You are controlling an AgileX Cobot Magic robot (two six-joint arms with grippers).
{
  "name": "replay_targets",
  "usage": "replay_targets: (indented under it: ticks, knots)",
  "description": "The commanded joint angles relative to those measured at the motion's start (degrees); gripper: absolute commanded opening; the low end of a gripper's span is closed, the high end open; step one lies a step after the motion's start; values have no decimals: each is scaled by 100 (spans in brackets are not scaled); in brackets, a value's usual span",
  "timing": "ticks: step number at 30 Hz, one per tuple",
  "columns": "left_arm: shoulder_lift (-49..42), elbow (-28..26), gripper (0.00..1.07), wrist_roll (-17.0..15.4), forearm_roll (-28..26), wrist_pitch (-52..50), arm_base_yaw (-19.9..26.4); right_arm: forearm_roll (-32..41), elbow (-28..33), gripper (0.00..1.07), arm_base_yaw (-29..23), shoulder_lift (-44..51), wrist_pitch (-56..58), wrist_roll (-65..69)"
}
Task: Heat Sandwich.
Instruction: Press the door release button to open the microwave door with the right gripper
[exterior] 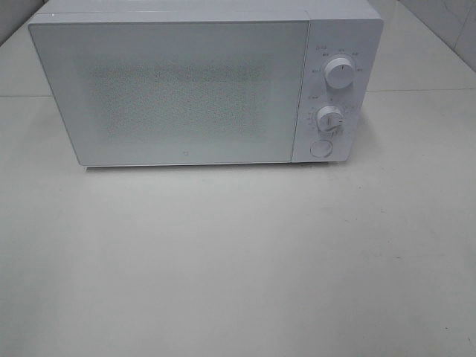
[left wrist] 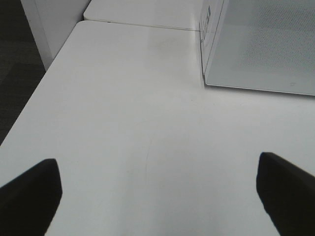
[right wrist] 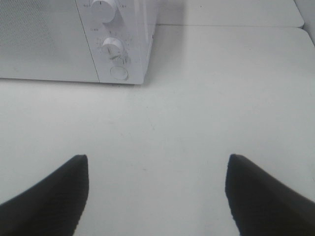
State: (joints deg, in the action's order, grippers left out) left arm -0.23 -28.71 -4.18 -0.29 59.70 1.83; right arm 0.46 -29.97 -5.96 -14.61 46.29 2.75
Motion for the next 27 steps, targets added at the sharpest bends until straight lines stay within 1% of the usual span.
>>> replay_targets:
  ticks: [1, 5, 7, 9, 12, 19, 21, 24, 27]
  knots:
    - [-132, 17, 103, -6, -52, -46, 17, 17, -69, 75, 17, -332, -630, -17]
    - [-132, 17, 103, -6, -52, -46, 17, 6, -69, 75, 17, -957, -1220, -17]
    - [-132, 17, 103, -6, -52, -46, 17, 6, -69, 75, 17, -1066, -1335, -17]
    - [-132, 17, 103, -6, -52, -46, 17, 6, -69, 75, 17, -1461, -1650, -17]
    - [-132, 17, 103, -6, -52, -46, 17, 6, -69, 75, 17, -1696, -1862, -17]
    - [-132, 17, 103, -6, -52, -46, 17, 6, -57, 75, 17, -2681, -2779, -17]
    - [-132, 17, 103, -6, -52, -46, 17, 6, -40, 75, 17, -2796, -2922, -17]
    - [-132, 17, 103, -6, -52, -46, 17, 6, 17, 75, 17, -3180, -3443, -17]
    - [-132, 17, 103, -6, -52, -46, 17, 6, 40, 75, 17, -3392, -3650, -17]
